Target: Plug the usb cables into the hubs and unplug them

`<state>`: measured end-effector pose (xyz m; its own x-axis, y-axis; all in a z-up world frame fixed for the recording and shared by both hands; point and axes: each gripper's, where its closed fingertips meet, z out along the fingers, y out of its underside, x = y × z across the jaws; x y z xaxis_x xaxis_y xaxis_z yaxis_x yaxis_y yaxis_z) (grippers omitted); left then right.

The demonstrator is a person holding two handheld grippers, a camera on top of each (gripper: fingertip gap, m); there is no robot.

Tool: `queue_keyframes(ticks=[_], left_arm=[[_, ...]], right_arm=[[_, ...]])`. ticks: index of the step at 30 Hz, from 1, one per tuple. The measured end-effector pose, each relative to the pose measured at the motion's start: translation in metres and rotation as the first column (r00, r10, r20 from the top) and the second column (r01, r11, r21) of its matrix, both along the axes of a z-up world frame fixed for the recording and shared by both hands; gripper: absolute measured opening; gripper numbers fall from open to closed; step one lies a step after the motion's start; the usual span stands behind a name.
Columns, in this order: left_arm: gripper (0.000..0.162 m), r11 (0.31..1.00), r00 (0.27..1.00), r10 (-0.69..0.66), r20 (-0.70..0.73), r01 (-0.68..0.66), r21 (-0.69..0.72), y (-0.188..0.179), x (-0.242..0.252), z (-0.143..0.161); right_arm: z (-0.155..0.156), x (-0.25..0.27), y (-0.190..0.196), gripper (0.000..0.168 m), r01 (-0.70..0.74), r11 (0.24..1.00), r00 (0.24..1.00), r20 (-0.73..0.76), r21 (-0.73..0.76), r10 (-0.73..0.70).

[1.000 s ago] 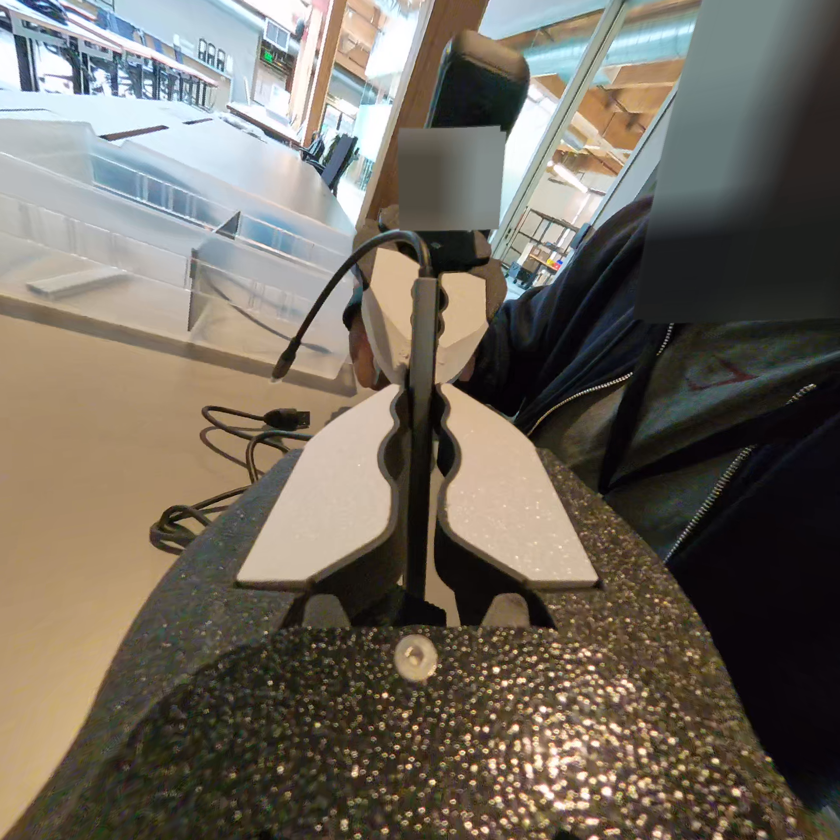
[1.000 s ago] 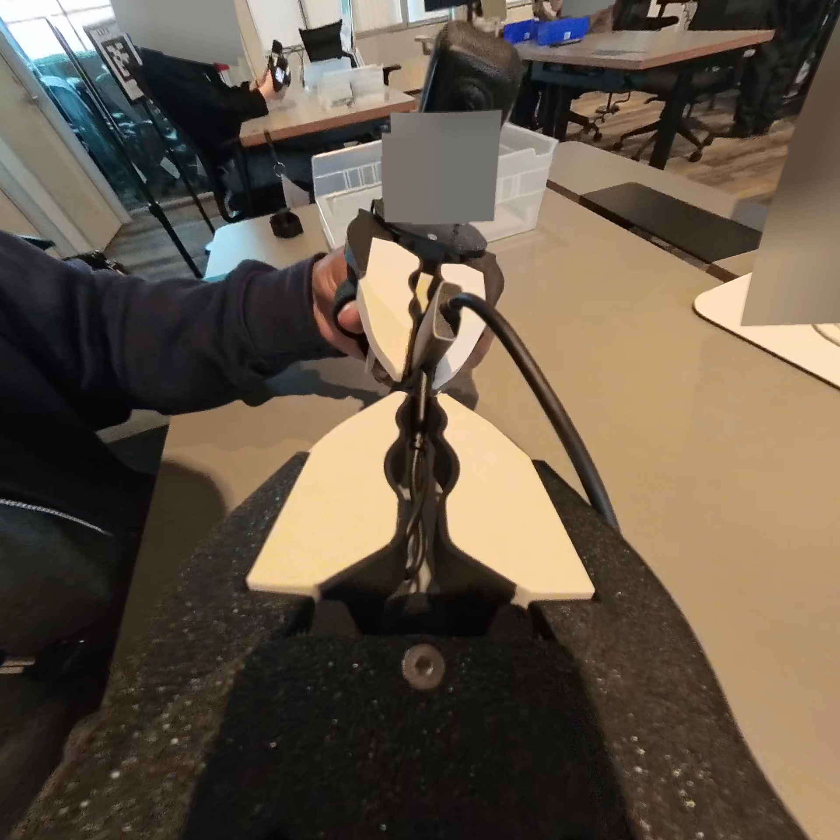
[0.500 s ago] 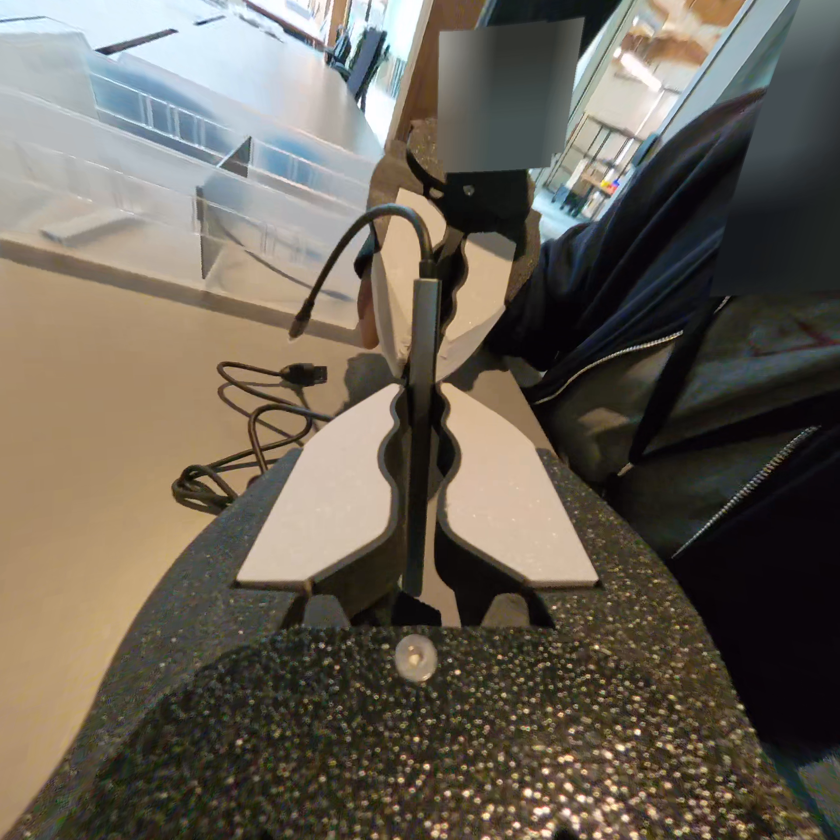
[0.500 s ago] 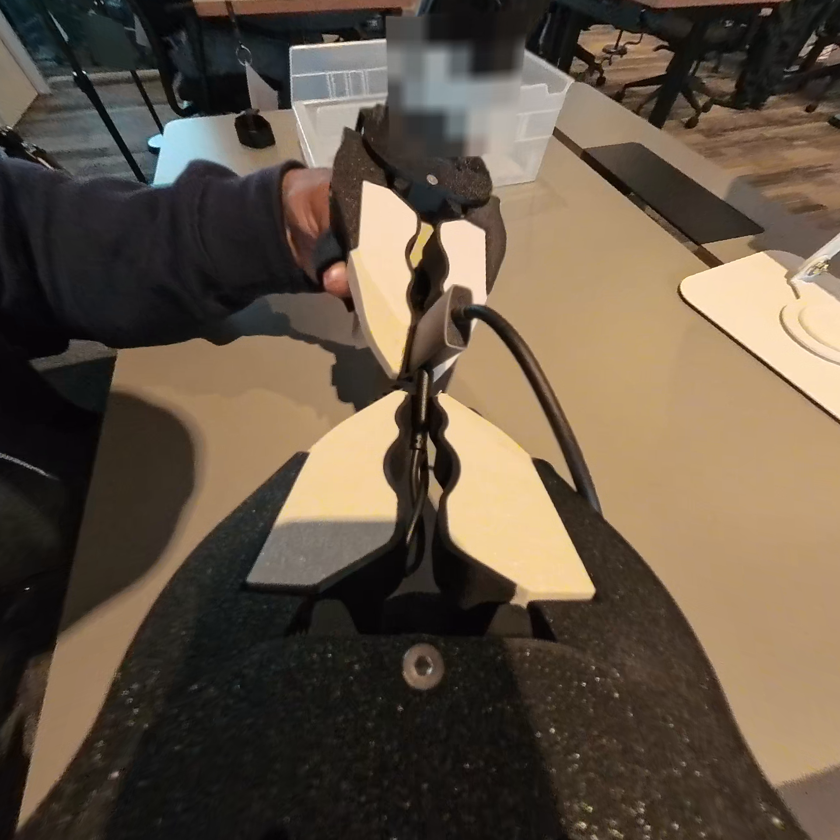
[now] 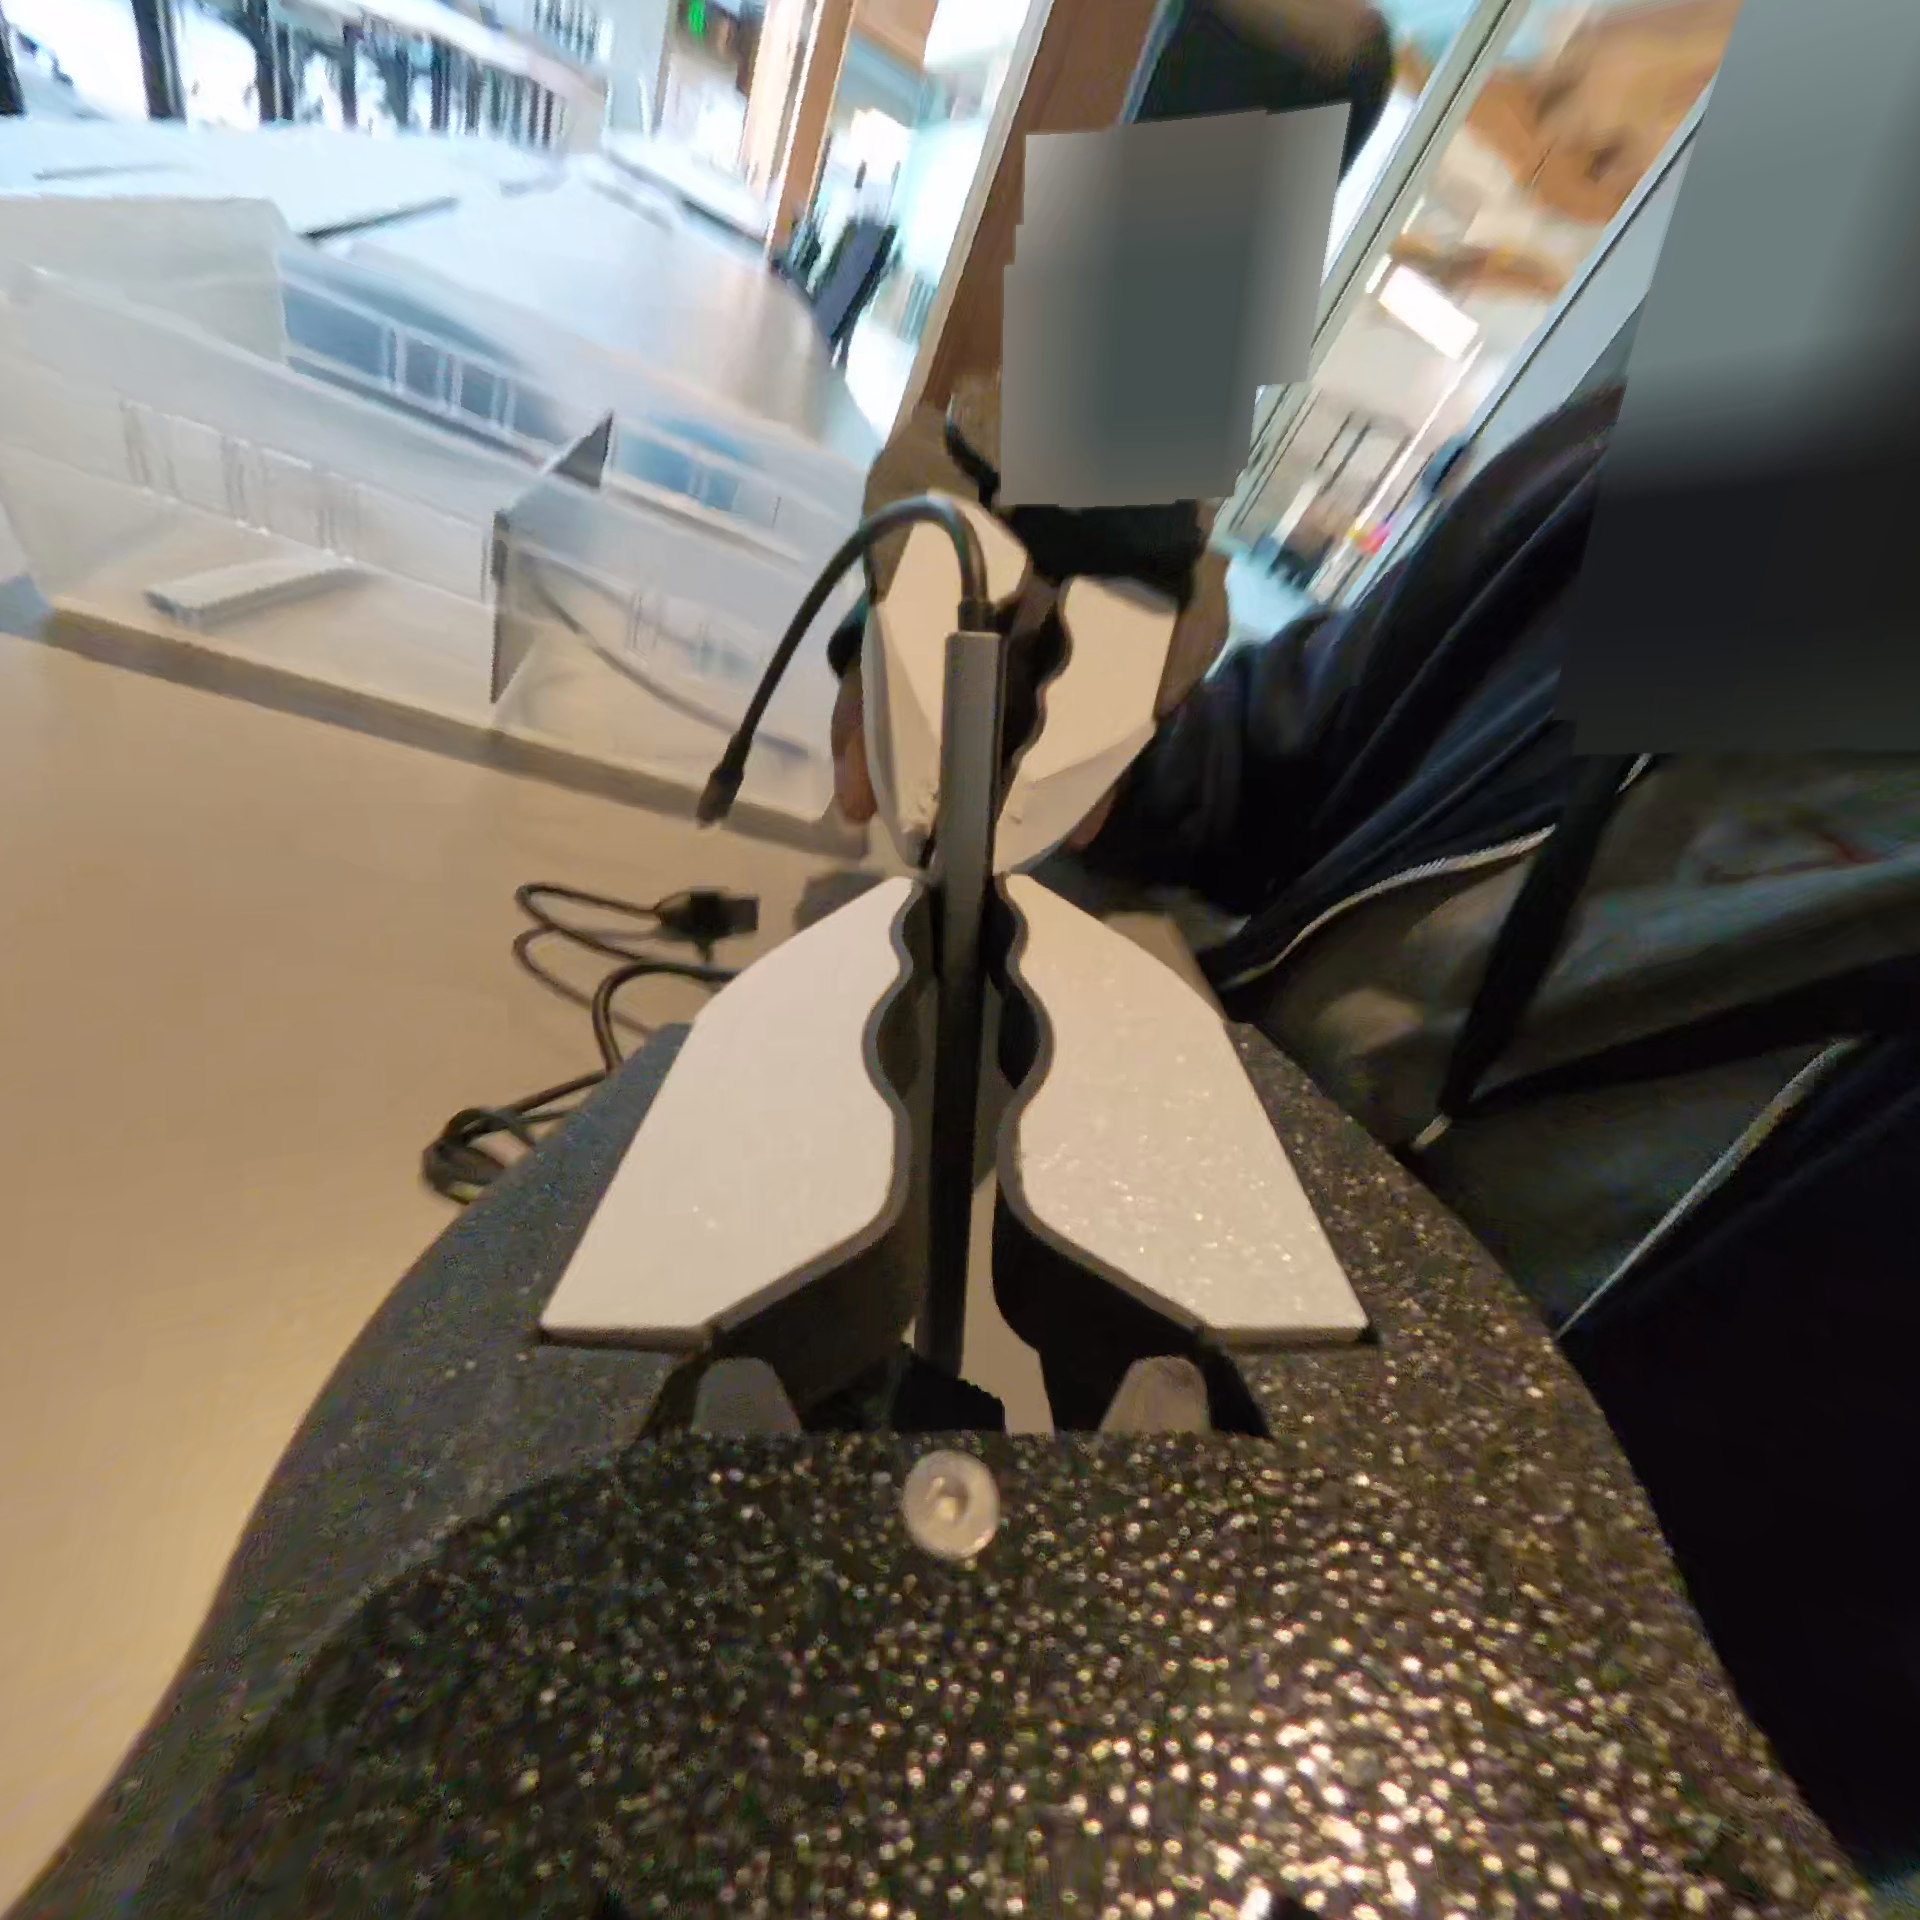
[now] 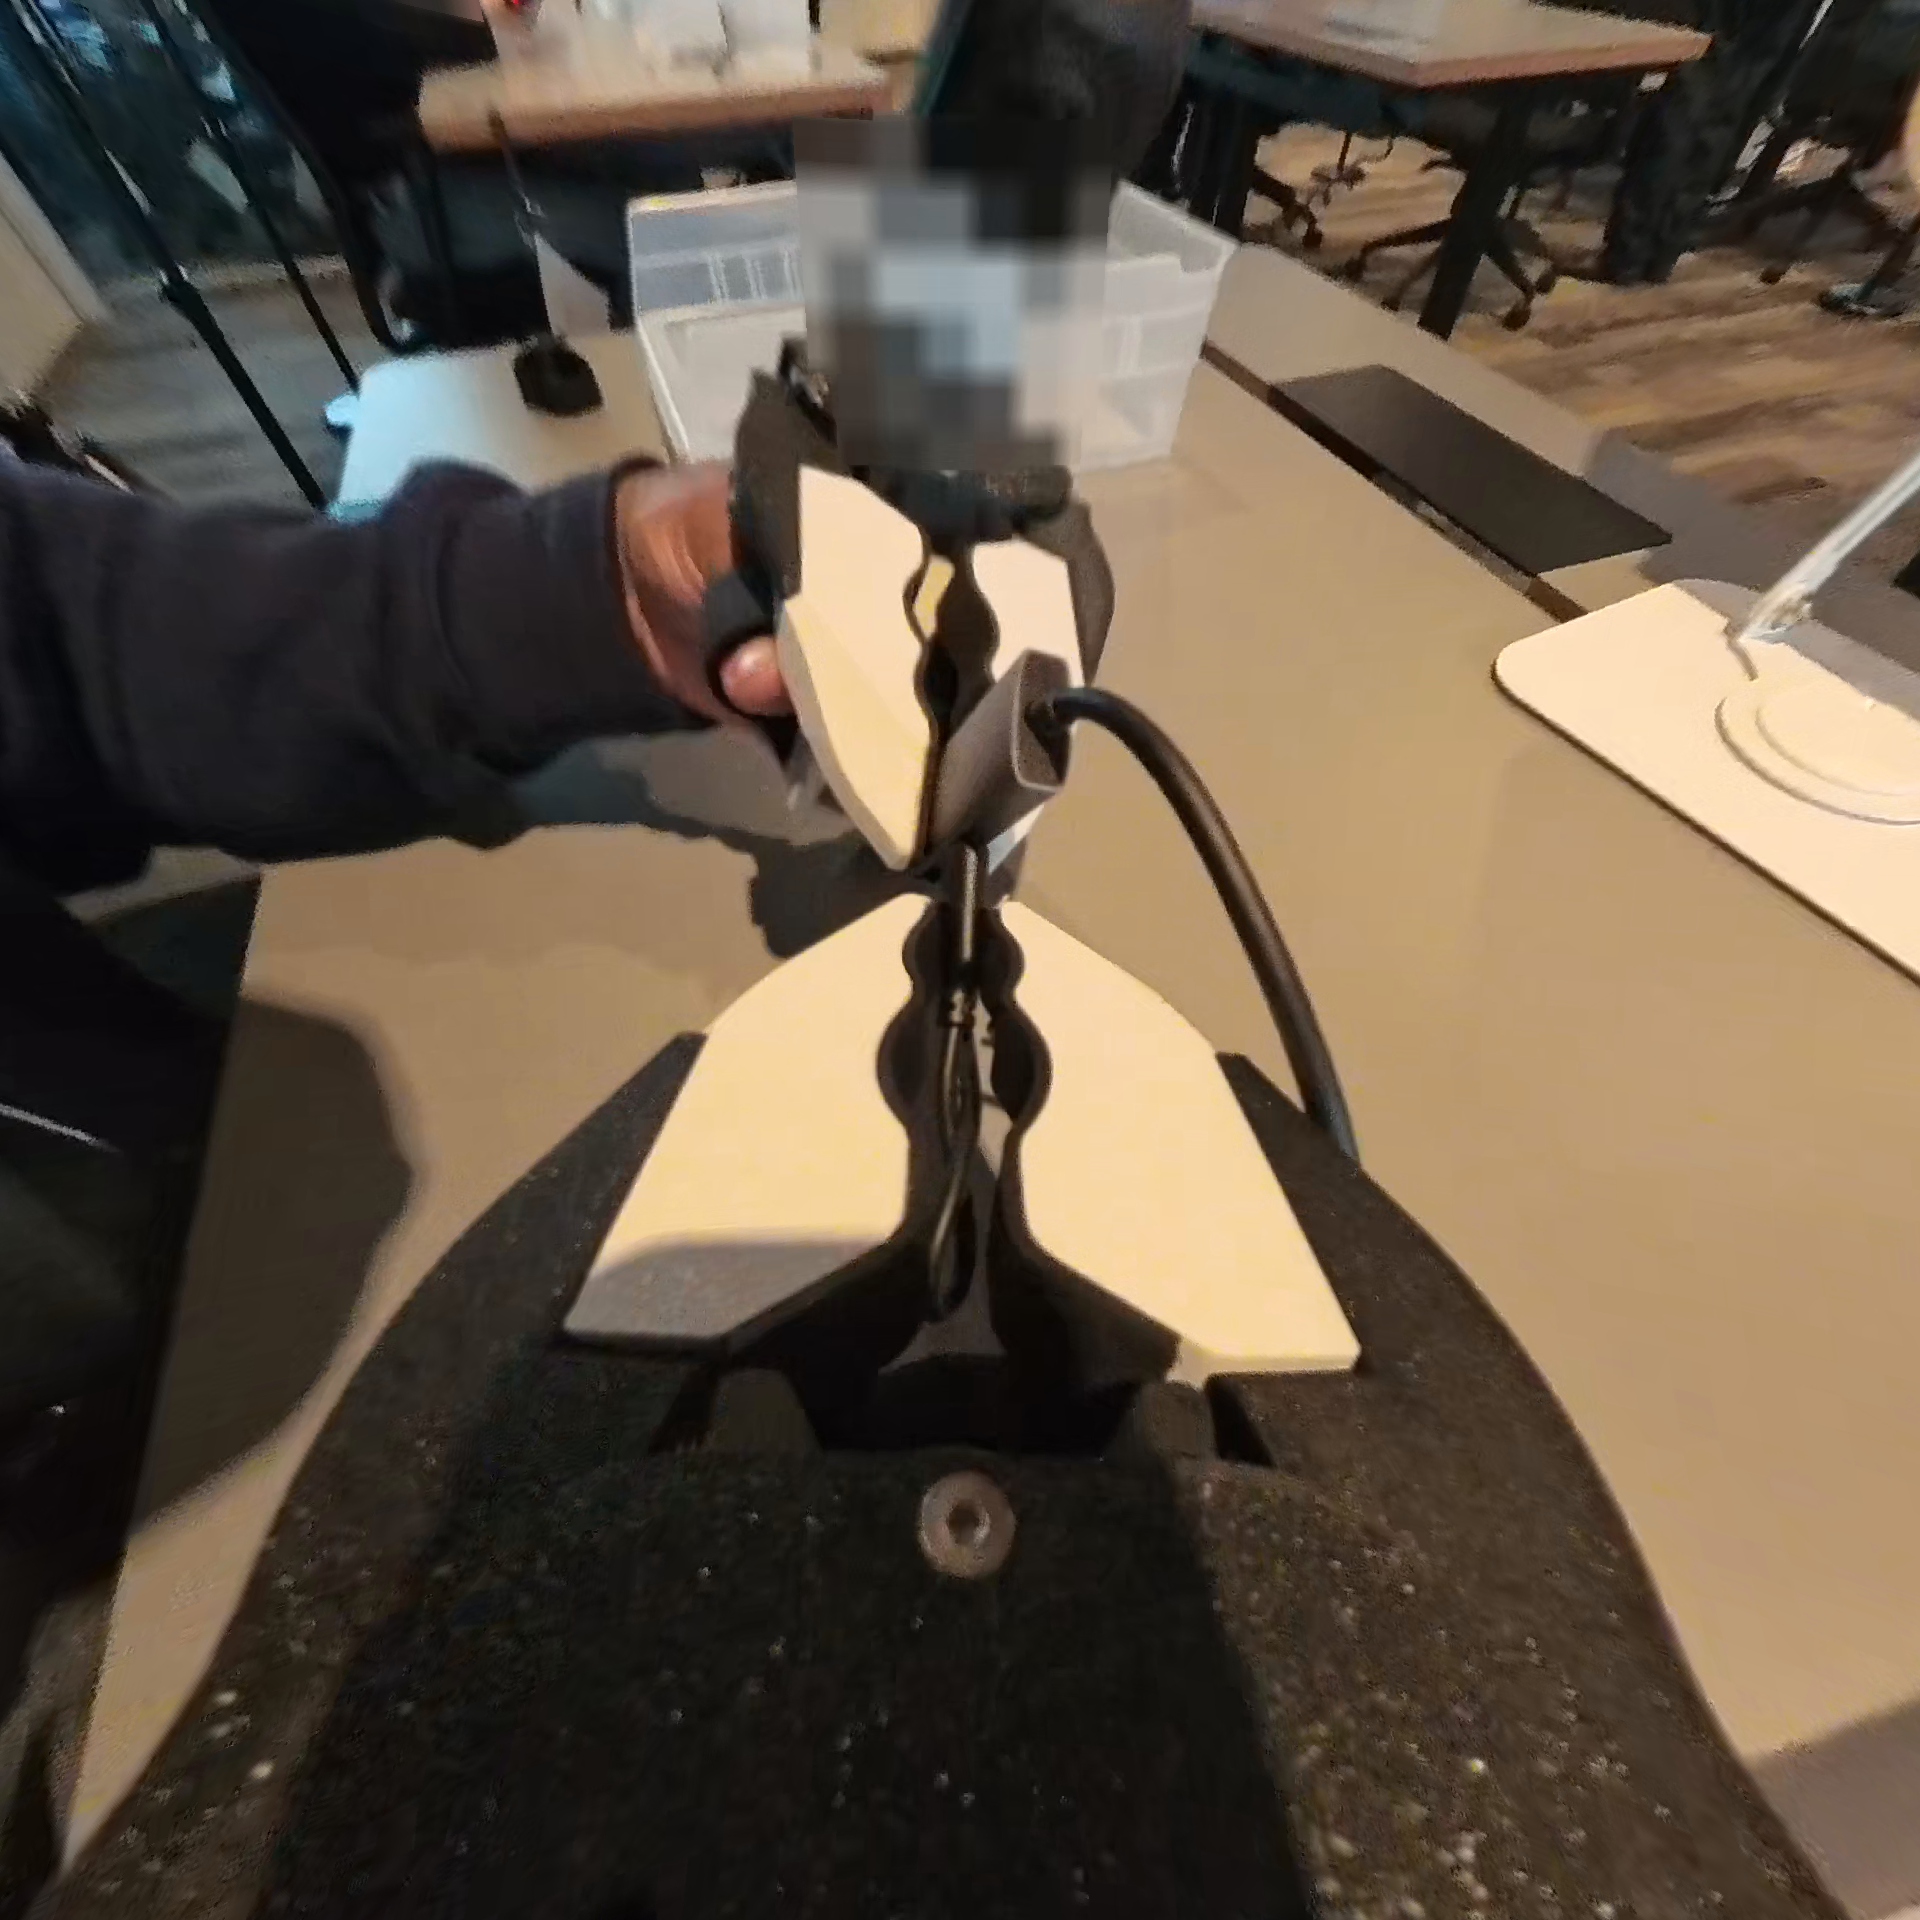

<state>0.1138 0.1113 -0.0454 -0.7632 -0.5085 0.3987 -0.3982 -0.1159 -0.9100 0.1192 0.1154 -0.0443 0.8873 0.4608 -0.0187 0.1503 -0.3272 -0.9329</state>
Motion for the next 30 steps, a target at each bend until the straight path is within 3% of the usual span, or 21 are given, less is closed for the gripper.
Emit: queue_keyframes(ticks=[3, 5, 15, 25, 30], left_arm=[[0.01, 0.975, 1.0, 0.025, -0.005, -0.023, 0.22, 0.001, -0.004, -0.01], [0.01, 0.963, 0.999, 0.032, 0.001, -0.031, 0.269, 0.001, -0.005, -0.012], [0.01, 0.996, 0.999, 0.018, 0.036, -0.021, 0.087, -0.004, -0.005, 0.011], [0.01, 0.989, 1.0, -0.013, -0.003, 0.013, 0.149, -0.014, -0.009, 0.005], [0.01, 0.985, 0.999, 0.02, 0.03, -0.025, 0.173, -0.007, -0.01, 0.014]], right_arm=[[-0.005, -0.002, 0.0, 0.006, -0.021, 1.0, 1.0, 0.022, -0.019, 0.021], [-0.003, -0.004, 0.002, 0.006, -0.027, 1.0, 0.999, 0.022, -0.017, 0.027], [0.012, -0.006, -0.004, 0.006, -0.042, 0.998, 0.999, -0.011, 0.036, 0.042], [0.003, -0.009, -0.016, 0.007, -0.125, 0.991, 0.991, 0.029, -0.053, 0.127], [0.017, -0.01, -0.01, 0.005, -0.077, 0.997, 0.996, -0.036, 0.026, 0.078]])
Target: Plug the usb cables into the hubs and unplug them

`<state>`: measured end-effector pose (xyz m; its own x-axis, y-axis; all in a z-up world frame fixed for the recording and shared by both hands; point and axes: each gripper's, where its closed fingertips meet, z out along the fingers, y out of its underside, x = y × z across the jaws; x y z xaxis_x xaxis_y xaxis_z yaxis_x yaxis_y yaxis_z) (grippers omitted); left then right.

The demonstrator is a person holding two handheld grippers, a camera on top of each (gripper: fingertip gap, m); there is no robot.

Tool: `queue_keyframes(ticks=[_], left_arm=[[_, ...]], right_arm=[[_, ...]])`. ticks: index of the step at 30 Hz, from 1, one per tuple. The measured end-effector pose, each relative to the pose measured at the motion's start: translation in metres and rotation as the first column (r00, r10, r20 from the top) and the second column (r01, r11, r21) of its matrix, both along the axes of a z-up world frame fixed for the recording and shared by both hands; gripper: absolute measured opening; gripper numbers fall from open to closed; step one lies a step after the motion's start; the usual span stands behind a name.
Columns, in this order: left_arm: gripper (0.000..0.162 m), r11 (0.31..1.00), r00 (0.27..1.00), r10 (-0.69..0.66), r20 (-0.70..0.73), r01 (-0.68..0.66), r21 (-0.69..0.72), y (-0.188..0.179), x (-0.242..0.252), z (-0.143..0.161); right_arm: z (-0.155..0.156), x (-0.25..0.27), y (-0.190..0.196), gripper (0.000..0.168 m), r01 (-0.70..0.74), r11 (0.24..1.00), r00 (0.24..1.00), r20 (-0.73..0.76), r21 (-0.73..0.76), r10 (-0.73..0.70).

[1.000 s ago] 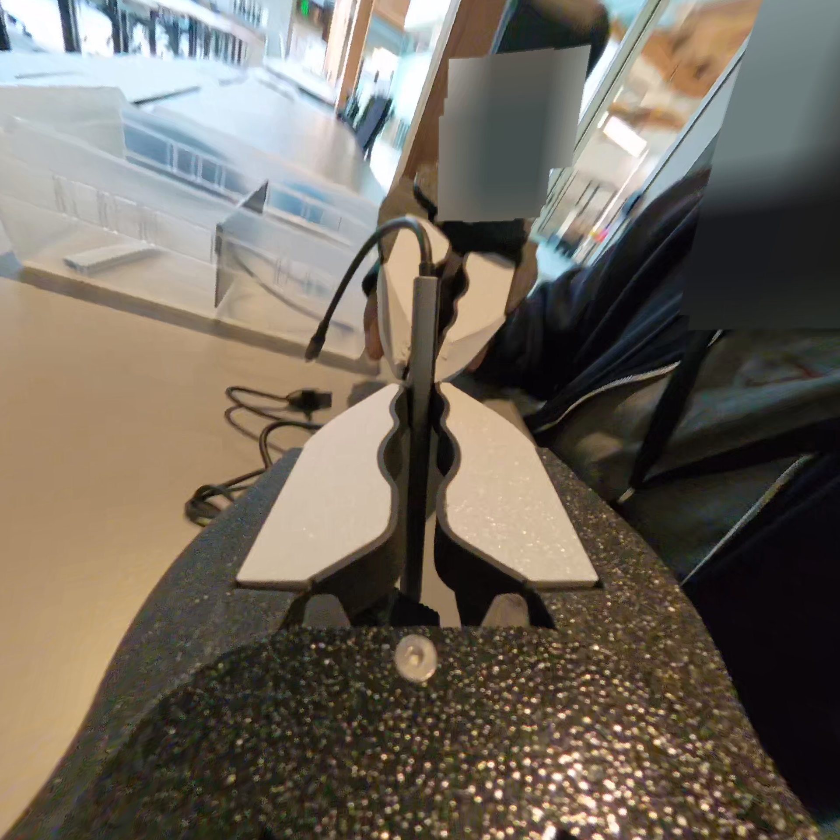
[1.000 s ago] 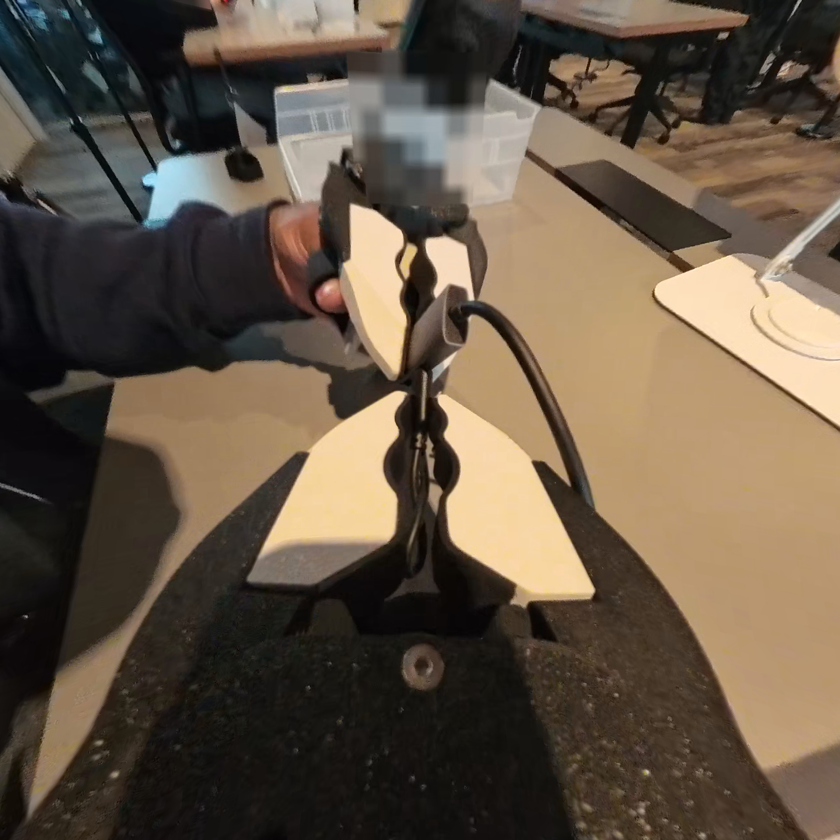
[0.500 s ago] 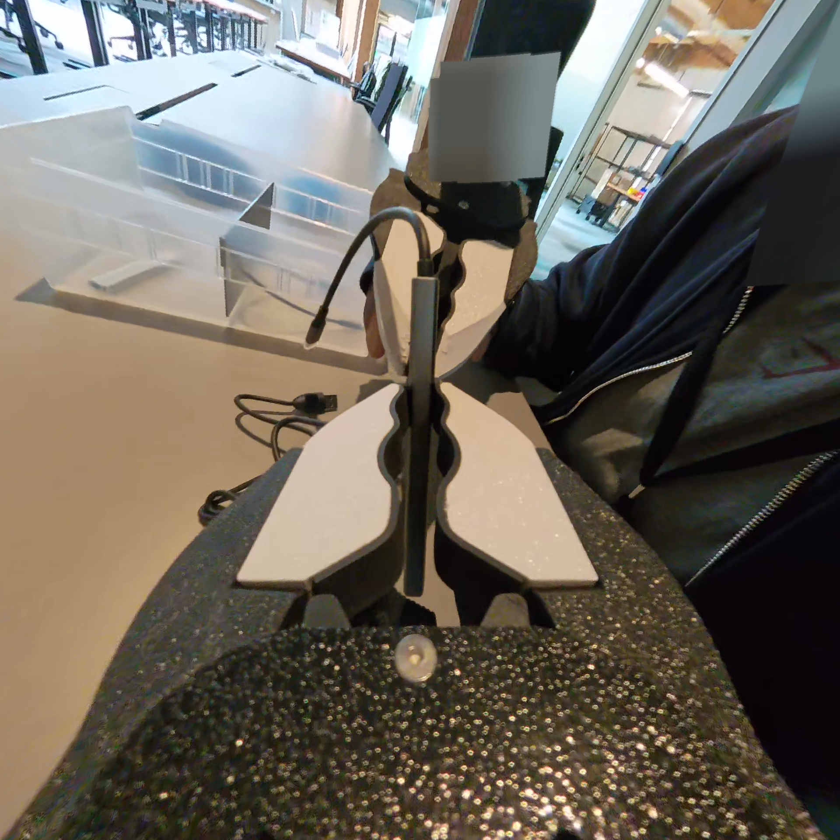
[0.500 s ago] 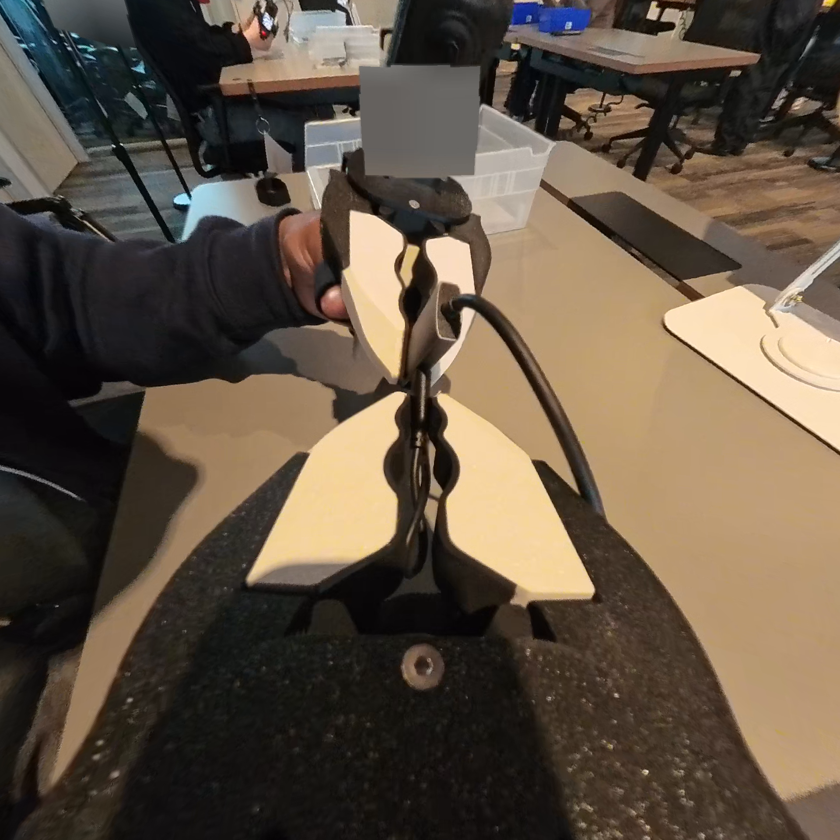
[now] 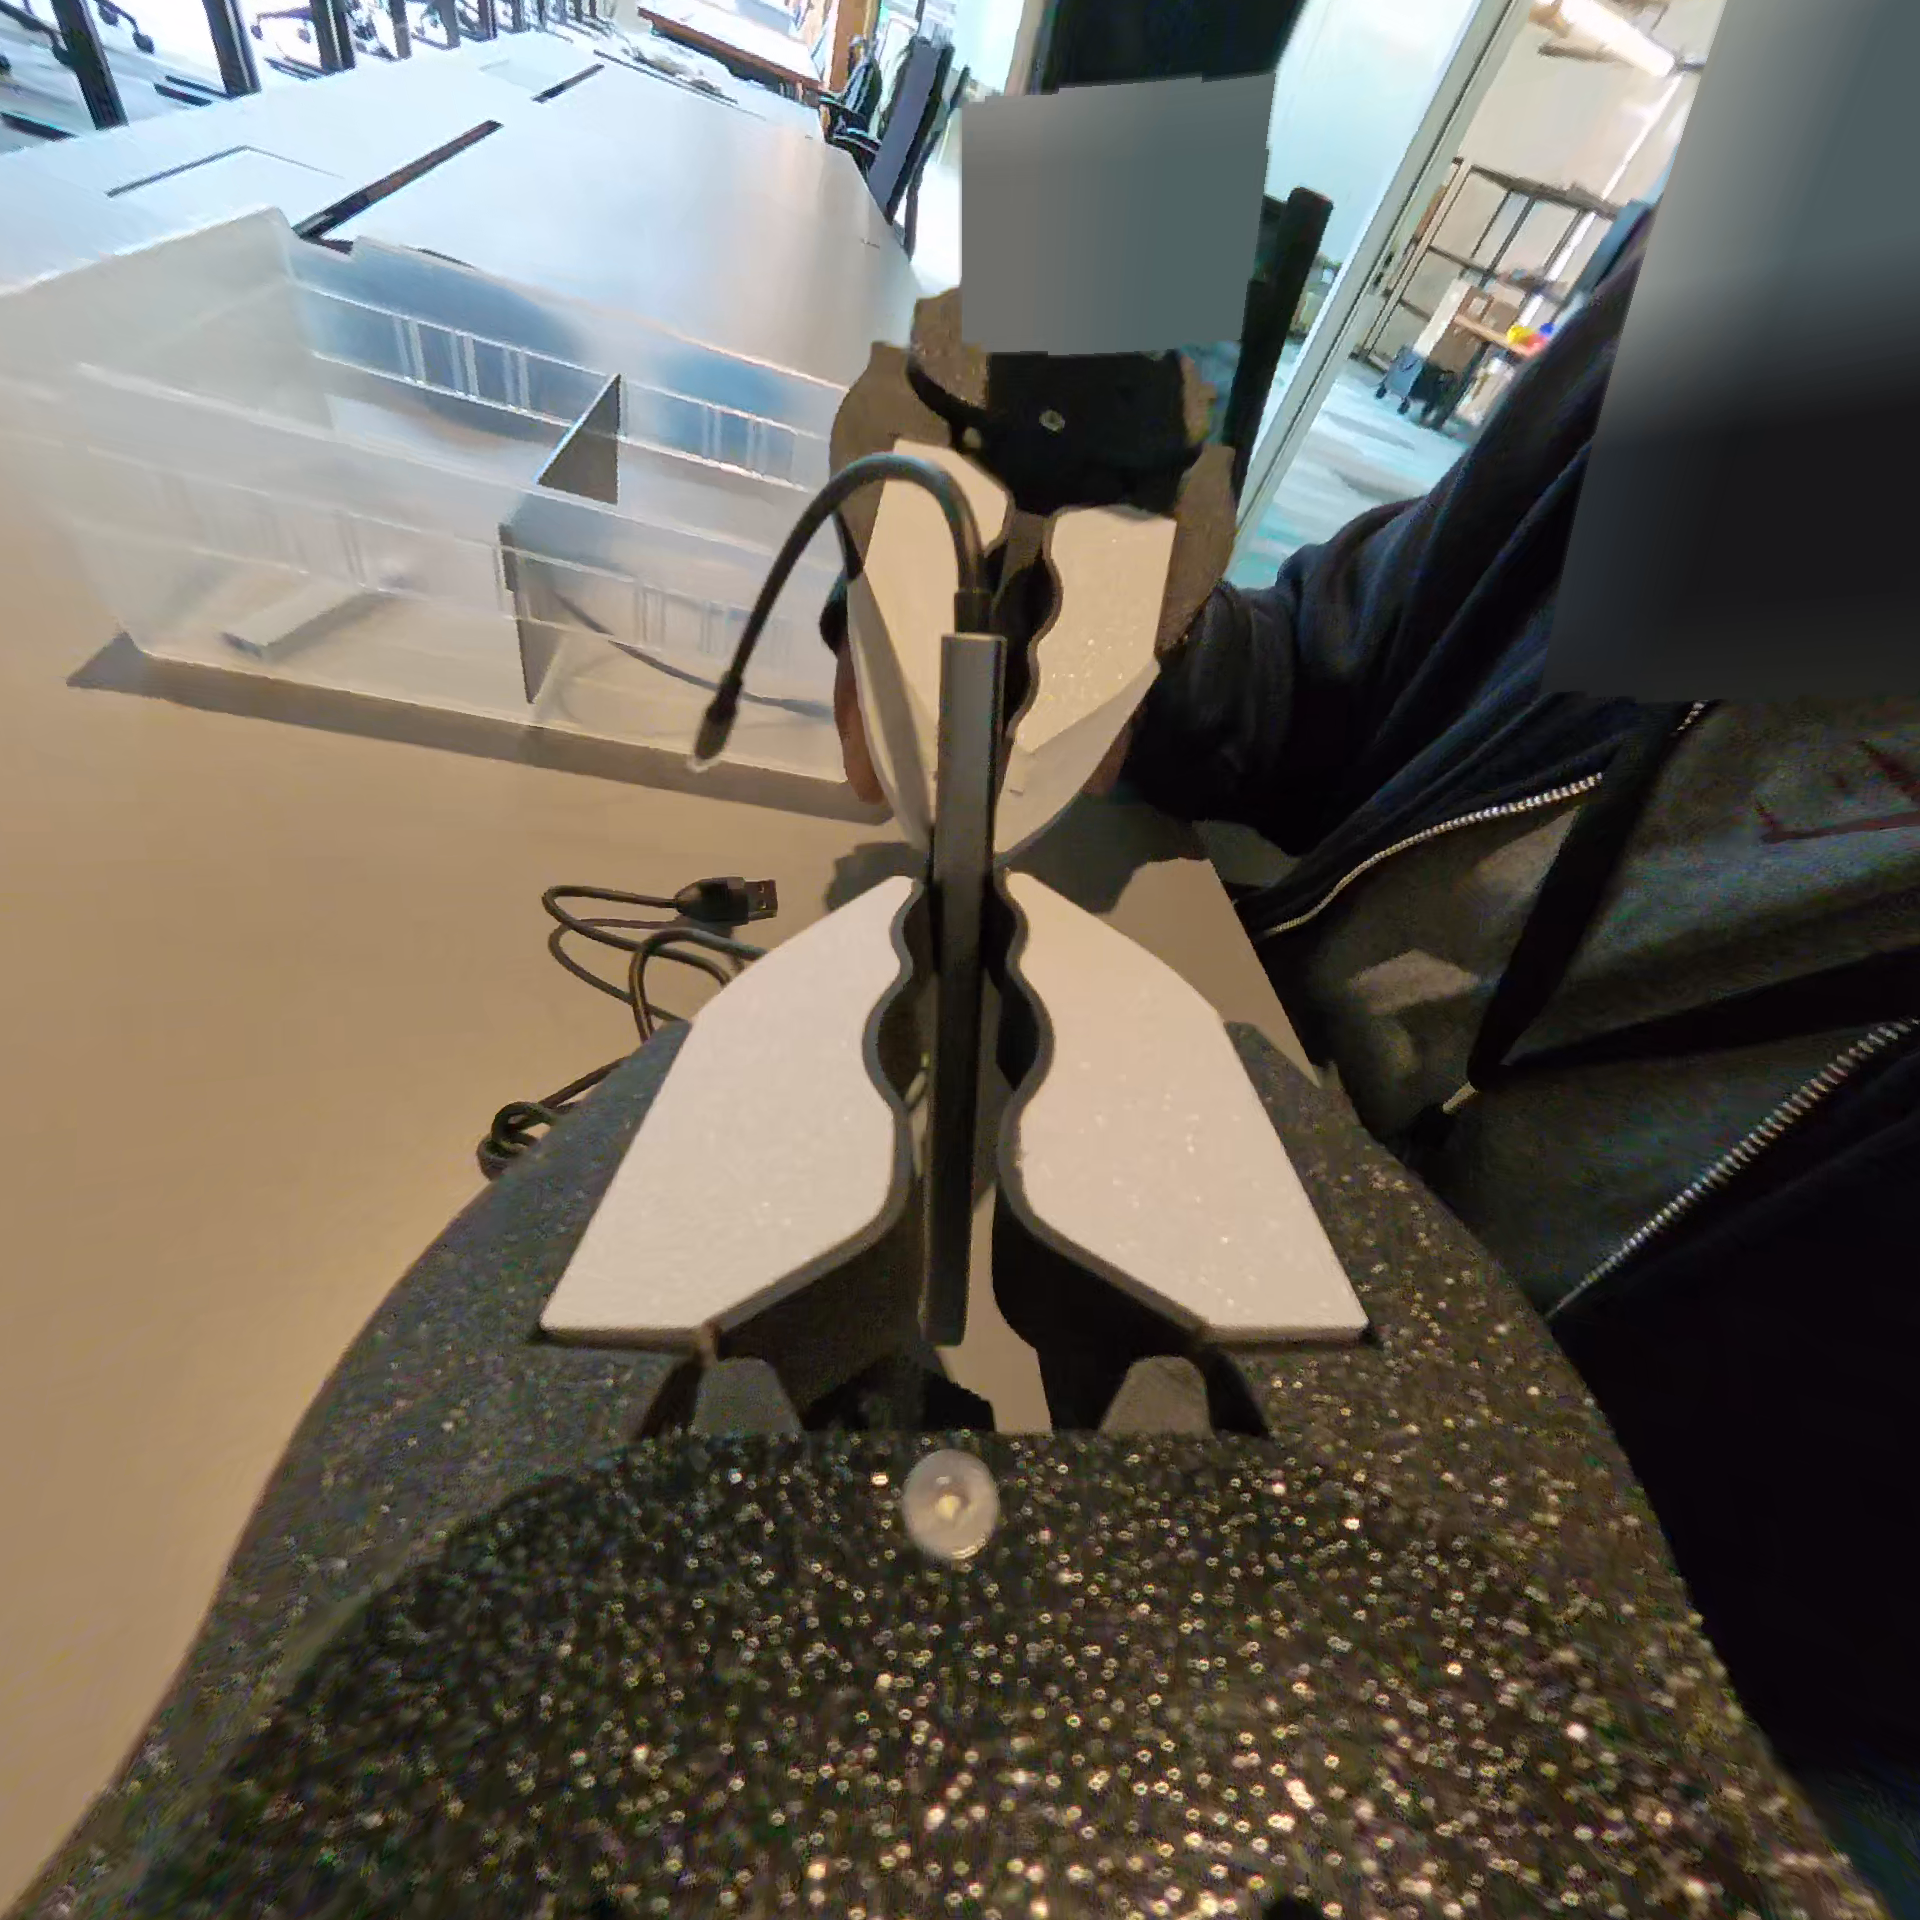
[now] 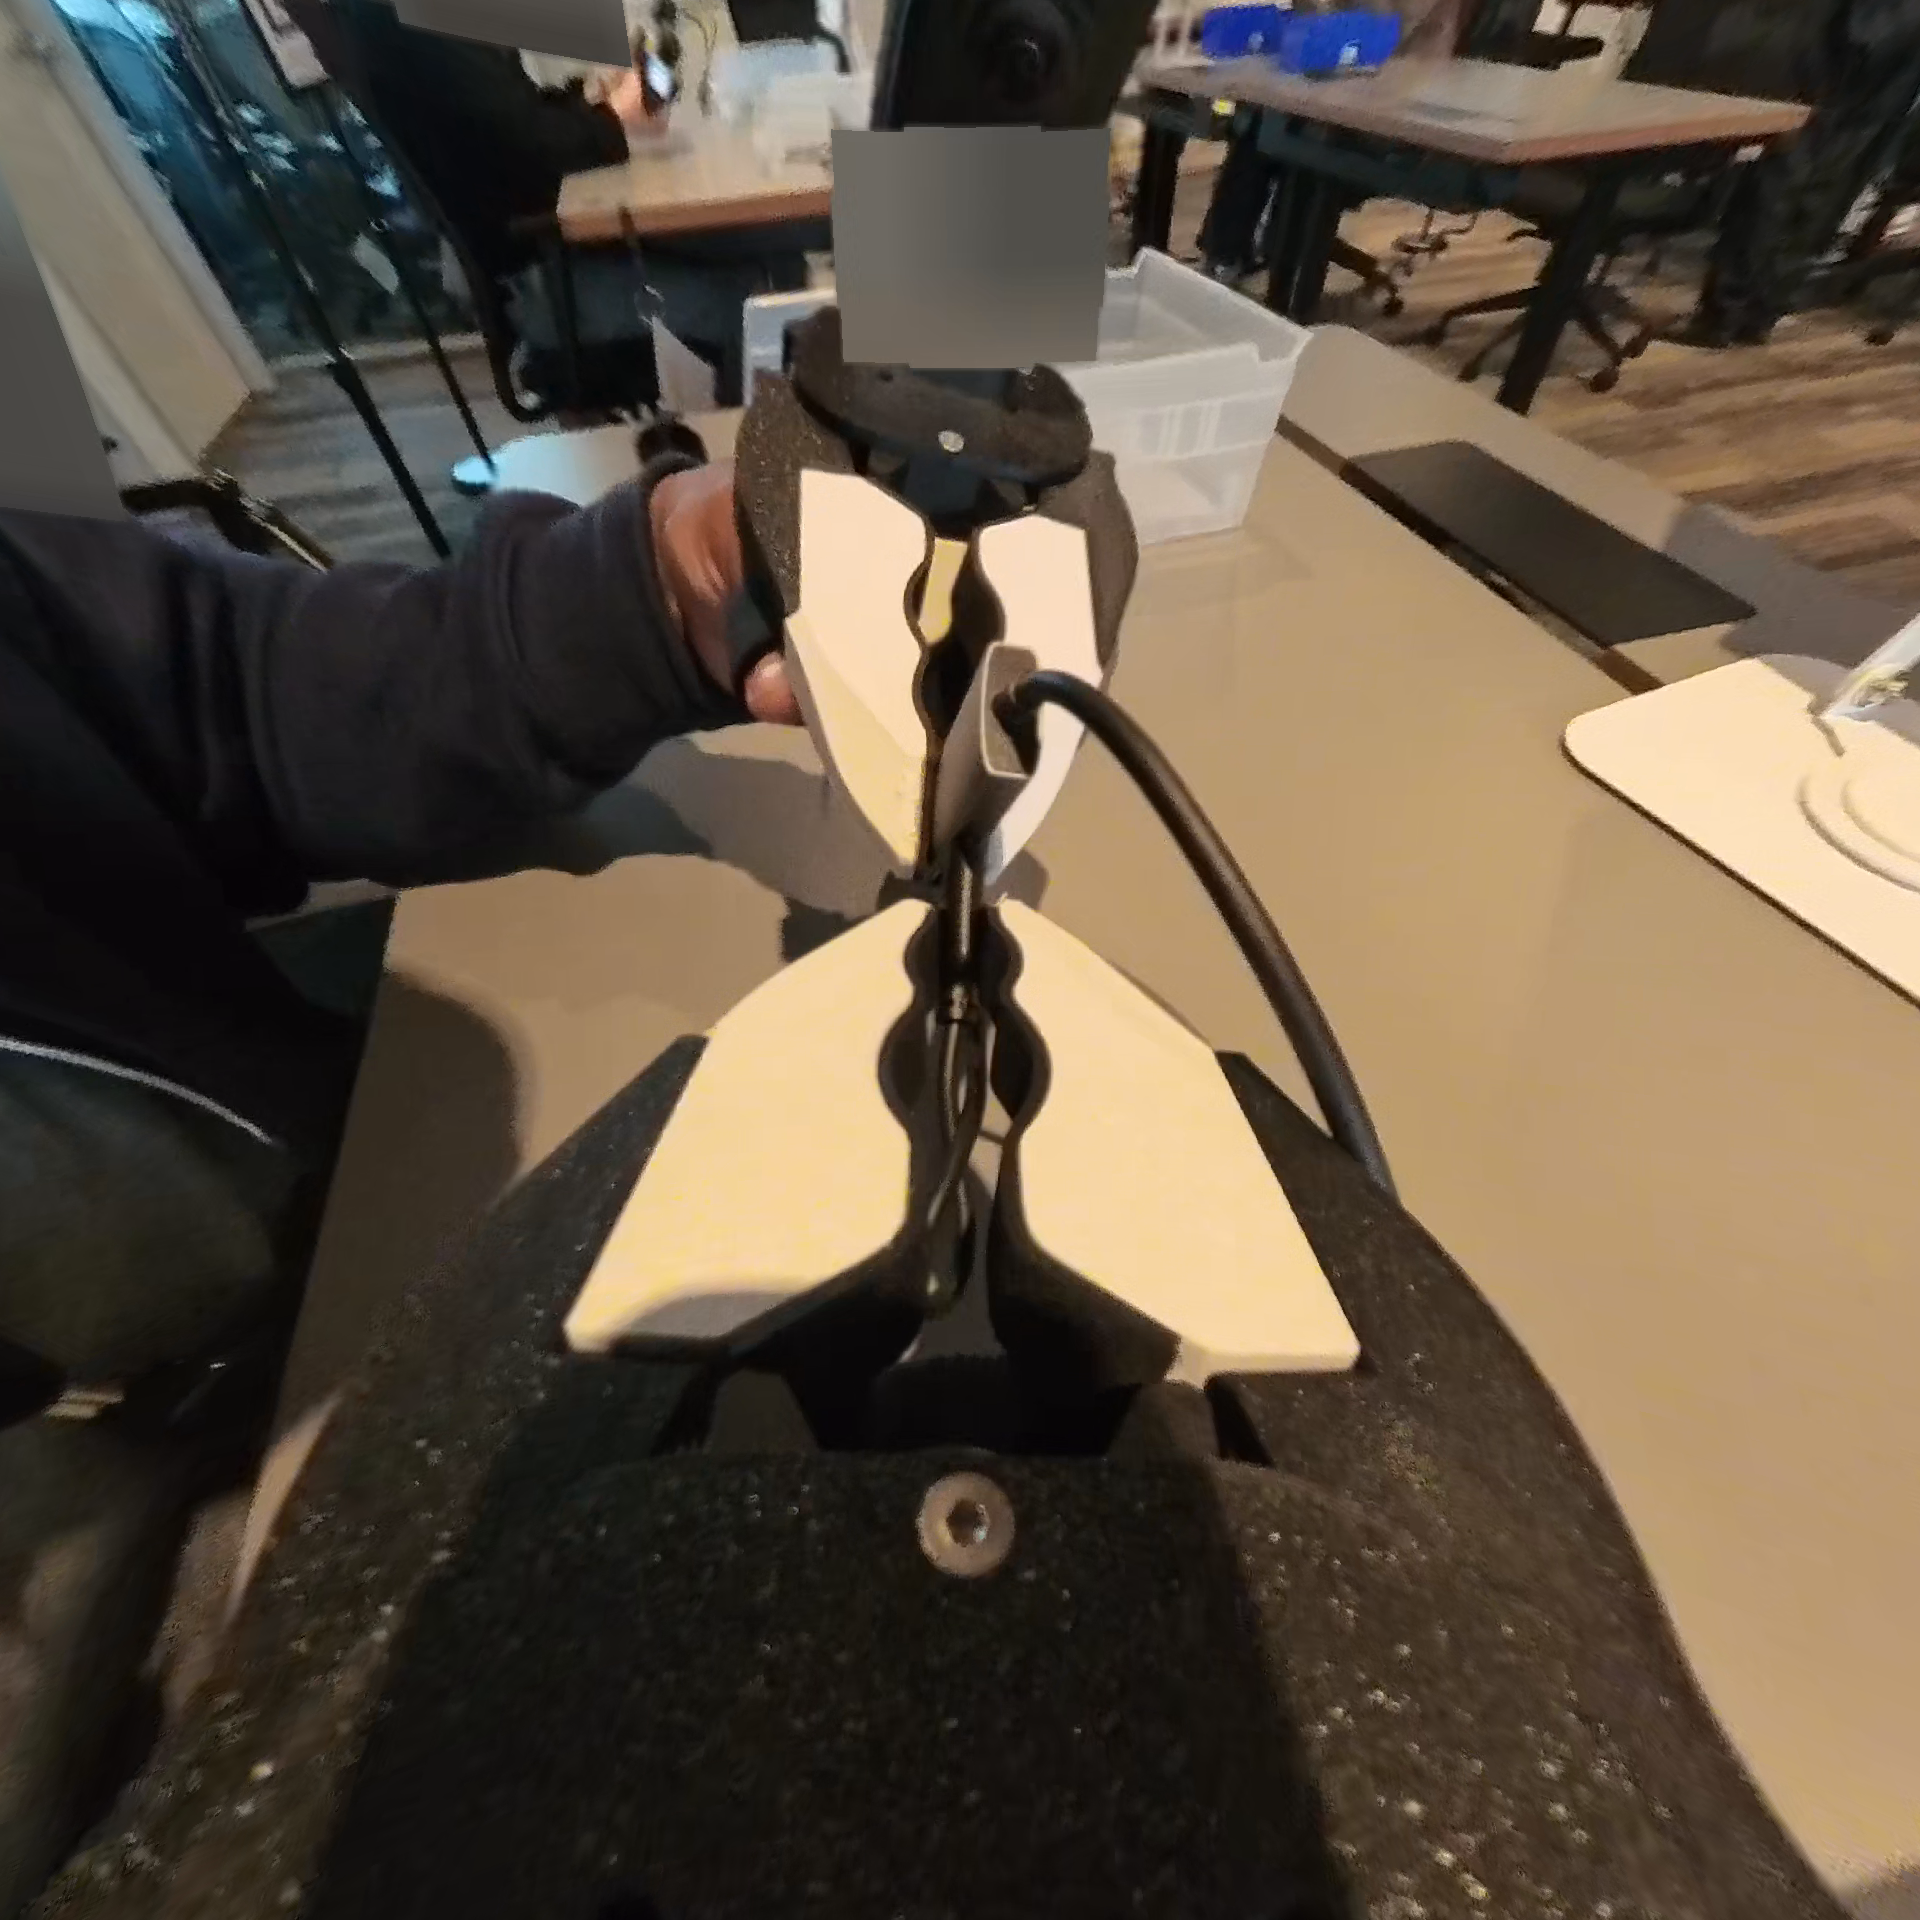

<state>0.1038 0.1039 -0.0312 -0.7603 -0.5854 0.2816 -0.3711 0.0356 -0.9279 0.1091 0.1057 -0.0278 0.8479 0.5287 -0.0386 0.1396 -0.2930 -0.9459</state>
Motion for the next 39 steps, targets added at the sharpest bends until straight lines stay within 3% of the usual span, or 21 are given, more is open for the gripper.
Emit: queue_keyframes(ticks=[3, 5, 7, 11, 14, 21, 24, 28, 30, 33, 39], left_arm=[[0.01, 0.999, 1.0, 0.004, 0.003, -0.004, 0.047, 0.001, -0.003, 0.001], [0.01, 1.0, 1.0, 0.001, -0.013, -0.001, 0.026, 0.002, -0.003, -0.002], [0.01, 0.995, 1.0, -0.017, -0.009, 0.016, -0.094, 0.002, -0.003, 0.007], [0.01, 0.94, 1.0, -0.008, -0.003, 0.007, -0.342, 0.006, 0.005, 0.022], [0.009, 0.895, 1.0, 0.023, 0.009, -0.016, -0.445, 0.01, 0.012, 0.026], [0.009, 0.819, 0.995, 0.104, 0.0, -0.086, -0.567, 0.015, 0.028, 0.022], [0.009, 0.847, 0.996, 0.094, -0.01, -0.085, -0.525, 0.013, 0.028, 0.016], [0.01, 0.954, 0.996, 0.025, -0.088, -0.05, -0.296, 0.011, 0.015, -0.006], [0.01, 0.964, 0.998, 0.013, -0.064, -0.03, -0.262, 0.009, 0.011, -0.003], [0.01, 0.949, 0.997, 0.024, -0.071, -0.045, -0.311, 0.008, 0.016, -0.001], [0.01, 0.865, 0.982, 0.113, -0.153, -0.173, -0.471, 0.019, 0.032, -0.005]], right_arm=[[-0.002, -0.005, -0.001, 0.006, -0.03, 0.999, 0.999, -0.039, -0.022, 0.029], [-0.007, -0.004, 0.001, 0.006, -0.008, 1.0, 1.0, 0.029, -0.028, 0.008], [-0.001, -0.005, 0.001, 0.006, 0.004, 1.0, 1.0, 0.007, -0.002, -0.004], [0.019, 0.002, 0.006, 0.006, 0.054, 0.996, 0.976, -0.215, 0.068, -0.038], [0.021, 0.007, 0.01, 0.006, 0.095, 0.993, 0.952, -0.297, 0.072, -0.069], [0.015, 0.022, 0.015, 0.006, 0.191, 0.979, 0.935, -0.317, 0.069, -0.16], [0.009, 0.023, 0.013, 0.007, 0.173, 0.984, 0.952, -0.261, 0.035, -0.158], [-0.012, 0.017, 0.011, 0.008, 0.16, 0.987, 0.987, 0.001, -0.02, -0.16], [-0.008, 0.012, 0.01, 0.007, 0.132, 0.991, 0.99, -0.038, -0.022, -0.133], [-0.003, 0.016, 0.01, 0.007, 0.149, 0.989, 0.988, -0.039, 0.004, -0.149], [-0.008, 0.035, 0.021, 0.011, 0.288, 0.935, 0.922, 0.204, 0.206, -0.329]])
